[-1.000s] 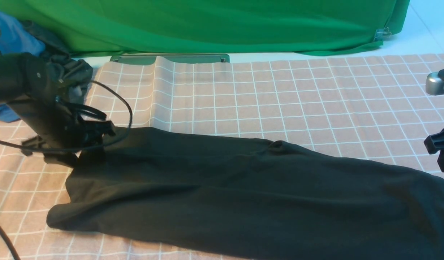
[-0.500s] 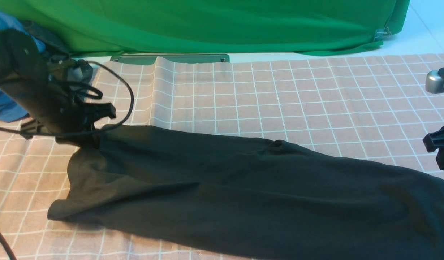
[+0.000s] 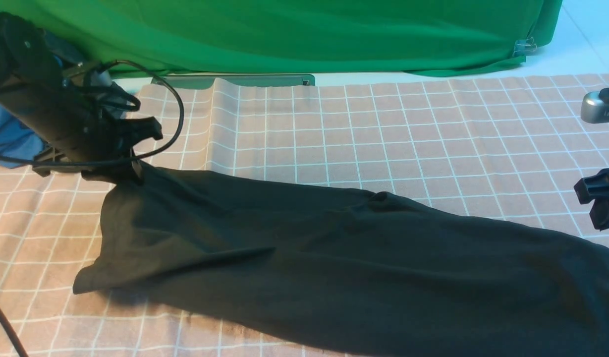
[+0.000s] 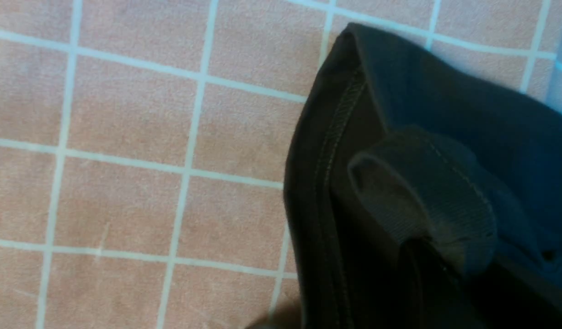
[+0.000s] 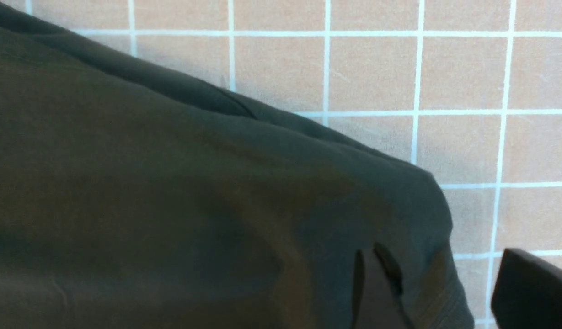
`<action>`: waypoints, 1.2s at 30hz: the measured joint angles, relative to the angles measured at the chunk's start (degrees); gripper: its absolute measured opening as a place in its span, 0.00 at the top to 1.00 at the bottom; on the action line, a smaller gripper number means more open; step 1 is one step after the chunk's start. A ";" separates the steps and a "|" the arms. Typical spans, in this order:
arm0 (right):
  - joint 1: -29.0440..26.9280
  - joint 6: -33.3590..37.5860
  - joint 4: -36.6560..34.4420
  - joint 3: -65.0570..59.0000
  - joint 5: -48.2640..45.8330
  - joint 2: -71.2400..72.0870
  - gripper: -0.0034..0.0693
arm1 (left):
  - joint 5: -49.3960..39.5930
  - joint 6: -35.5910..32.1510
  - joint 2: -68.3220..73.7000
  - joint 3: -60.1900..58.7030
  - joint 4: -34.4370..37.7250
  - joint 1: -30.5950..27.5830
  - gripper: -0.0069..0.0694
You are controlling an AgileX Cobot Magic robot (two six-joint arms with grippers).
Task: Fold a long-sleeved shirt over a pink coffee tablecloth.
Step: 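Pull the folded dark garment lengthwise by its ends to straighten it flat on the table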
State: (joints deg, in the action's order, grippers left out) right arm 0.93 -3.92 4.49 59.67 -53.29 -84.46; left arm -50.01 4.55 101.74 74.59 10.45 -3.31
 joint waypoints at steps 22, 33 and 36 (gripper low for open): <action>0.00 0.00 -0.30 0.00 0.23 0.00 0.42 | -2.75 -0.98 0.68 1.56 -1.92 0.00 0.59; 0.00 0.00 -1.20 0.00 0.25 0.00 0.42 | -4.87 5.36 3.10 1.56 -7.33 0.00 0.48; 0.00 0.00 -1.32 0.00 0.25 0.00 0.42 | -5.04 5.77 3.80 1.56 -7.33 0.00 0.45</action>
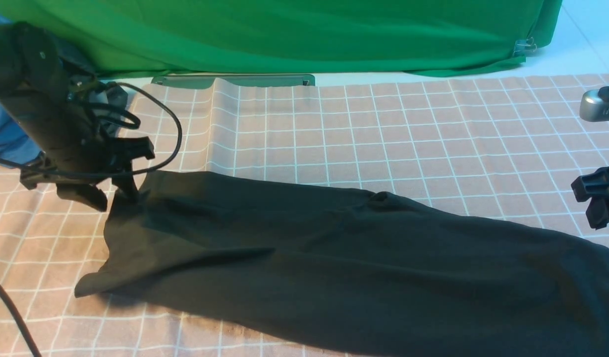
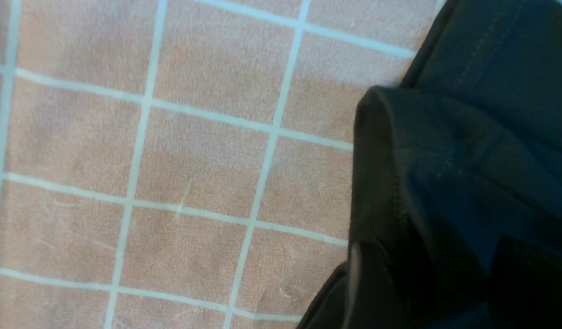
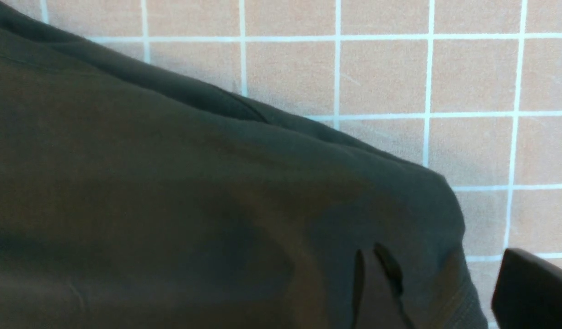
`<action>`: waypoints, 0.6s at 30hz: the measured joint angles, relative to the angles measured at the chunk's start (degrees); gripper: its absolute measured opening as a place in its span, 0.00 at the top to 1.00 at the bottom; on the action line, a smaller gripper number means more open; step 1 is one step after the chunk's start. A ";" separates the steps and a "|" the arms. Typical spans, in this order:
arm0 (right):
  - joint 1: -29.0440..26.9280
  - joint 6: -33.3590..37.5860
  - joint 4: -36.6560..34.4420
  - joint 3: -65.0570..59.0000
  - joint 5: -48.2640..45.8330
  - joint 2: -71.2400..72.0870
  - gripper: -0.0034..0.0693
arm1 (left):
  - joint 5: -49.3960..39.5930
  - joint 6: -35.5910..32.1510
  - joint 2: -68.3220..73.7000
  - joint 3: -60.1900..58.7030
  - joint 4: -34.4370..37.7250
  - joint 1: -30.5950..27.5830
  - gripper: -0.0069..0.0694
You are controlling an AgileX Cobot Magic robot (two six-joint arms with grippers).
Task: Fold a long-sleeved shirt over a pink coffee tablecloth.
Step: 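Pull the folded dark garment lengthwise by its ends to straighten it flat on the table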
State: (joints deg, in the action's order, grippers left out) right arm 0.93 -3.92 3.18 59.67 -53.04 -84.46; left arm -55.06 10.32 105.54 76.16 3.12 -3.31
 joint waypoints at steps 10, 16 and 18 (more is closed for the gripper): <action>0.00 0.21 -0.06 0.00 0.10 0.00 0.42 | 1.01 -5.22 1.97 0.00 6.14 0.00 0.67; 0.00 0.87 -0.06 0.00 0.17 0.00 0.42 | 0.80 -7.60 1.56 0.19 6.51 0.00 0.89; 0.00 0.89 -0.06 0.00 0.17 0.00 0.42 | -0.14 -7.73 0.70 1.18 6.38 0.00 0.89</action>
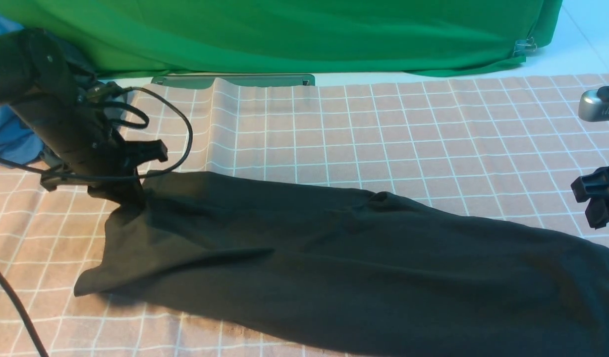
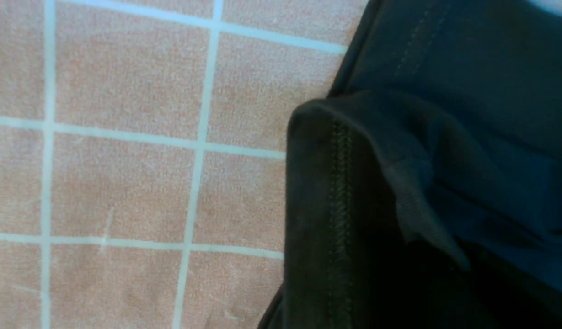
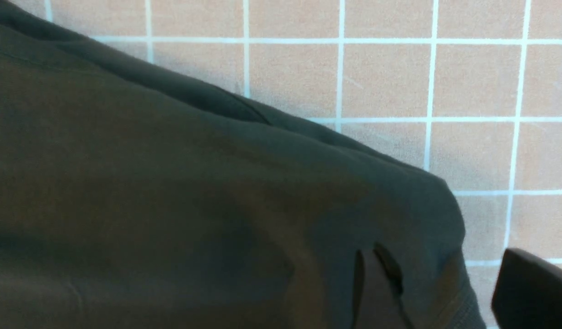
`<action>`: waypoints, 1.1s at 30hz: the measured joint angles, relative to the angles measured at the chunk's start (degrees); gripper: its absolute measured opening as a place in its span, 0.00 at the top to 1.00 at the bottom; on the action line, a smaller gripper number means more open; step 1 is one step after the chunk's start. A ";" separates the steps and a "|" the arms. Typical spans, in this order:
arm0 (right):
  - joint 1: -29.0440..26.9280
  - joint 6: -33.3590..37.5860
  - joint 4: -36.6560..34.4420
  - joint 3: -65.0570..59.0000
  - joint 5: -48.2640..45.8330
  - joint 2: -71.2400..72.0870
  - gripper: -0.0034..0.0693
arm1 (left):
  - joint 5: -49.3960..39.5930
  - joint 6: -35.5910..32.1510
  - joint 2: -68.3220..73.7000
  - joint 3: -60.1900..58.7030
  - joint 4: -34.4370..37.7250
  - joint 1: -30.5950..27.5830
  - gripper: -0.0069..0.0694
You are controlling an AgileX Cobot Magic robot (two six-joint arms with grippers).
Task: Fold a long-sleeved shirt over a pink coffee tablecloth.
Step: 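Pull the folded dark garment lengthwise by its ends to straighten it flat on the table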
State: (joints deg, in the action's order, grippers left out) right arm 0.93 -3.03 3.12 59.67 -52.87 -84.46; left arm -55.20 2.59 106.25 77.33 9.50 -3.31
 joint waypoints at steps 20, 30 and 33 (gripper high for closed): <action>0.00 0.04 -0.29 0.00 1.57 0.00 0.42 | 10.26 4.60 -2.86 2.98 -0.34 0.00 0.89; 0.00 0.04 -0.42 0.00 2.08 0.00 0.42 | 14.49 12.06 -1.05 2.98 -5.52 0.06 0.89; 0.35 0.35 -0.42 0.00 2.27 0.00 0.42 | 14.73 12.67 0.84 2.98 -6.10 0.06 0.89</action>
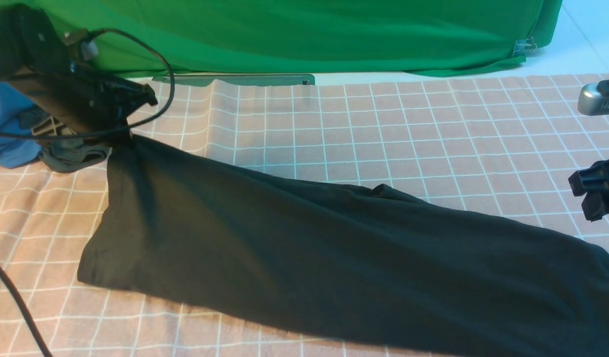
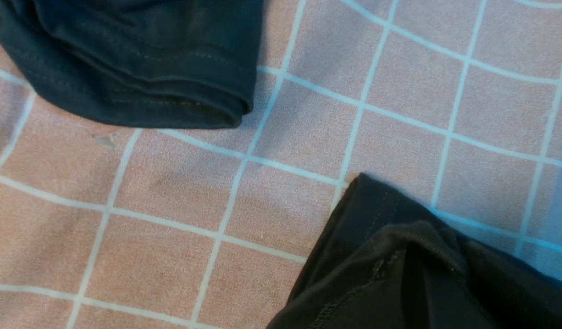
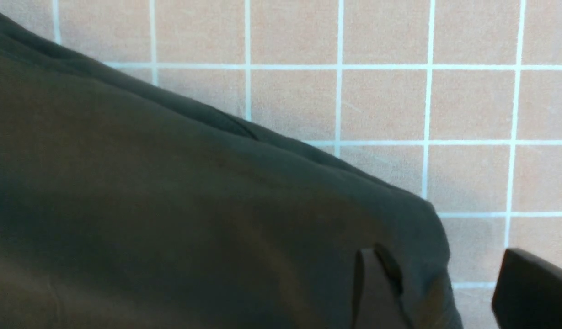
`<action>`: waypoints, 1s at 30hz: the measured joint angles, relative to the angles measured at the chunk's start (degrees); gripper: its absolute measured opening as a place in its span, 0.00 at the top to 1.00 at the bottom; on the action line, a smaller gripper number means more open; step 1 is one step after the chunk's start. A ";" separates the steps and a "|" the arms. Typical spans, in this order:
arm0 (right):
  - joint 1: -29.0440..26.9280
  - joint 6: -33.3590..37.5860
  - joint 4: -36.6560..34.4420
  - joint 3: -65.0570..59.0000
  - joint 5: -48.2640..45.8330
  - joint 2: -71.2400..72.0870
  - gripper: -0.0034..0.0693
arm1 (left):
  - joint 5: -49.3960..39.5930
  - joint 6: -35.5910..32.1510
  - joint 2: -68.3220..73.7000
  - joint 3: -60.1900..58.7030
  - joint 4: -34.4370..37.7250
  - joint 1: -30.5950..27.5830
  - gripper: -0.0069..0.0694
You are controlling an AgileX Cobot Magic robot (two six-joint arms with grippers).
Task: Fold a long-sleeved shirt over a pink coffee tablecloth.
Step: 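Pull the folded dark garment lengthwise by its ends to straighten it flat on the table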
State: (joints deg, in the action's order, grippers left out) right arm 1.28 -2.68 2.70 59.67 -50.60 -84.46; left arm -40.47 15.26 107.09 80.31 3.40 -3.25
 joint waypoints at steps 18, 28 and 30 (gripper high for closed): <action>11.26 22.31 -8.38 2.46 11.69 -14.74 0.24 | 1.11 -0.63 0.53 0.00 -0.44 0.00 0.89; 11.64 23.99 -7.29 2.83 17.94 -19.94 0.33 | 1.00 -0.89 0.53 0.00 -0.62 0.00 0.89; 11.64 23.99 -7.29 2.83 17.85 -19.89 0.47 | 1.00 -0.89 0.53 0.00 -0.62 0.00 0.89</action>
State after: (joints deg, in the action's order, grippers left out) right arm 12.92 21.31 -4.59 62.50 -32.74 -104.35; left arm -39.47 14.38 107.62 80.31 2.78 -3.25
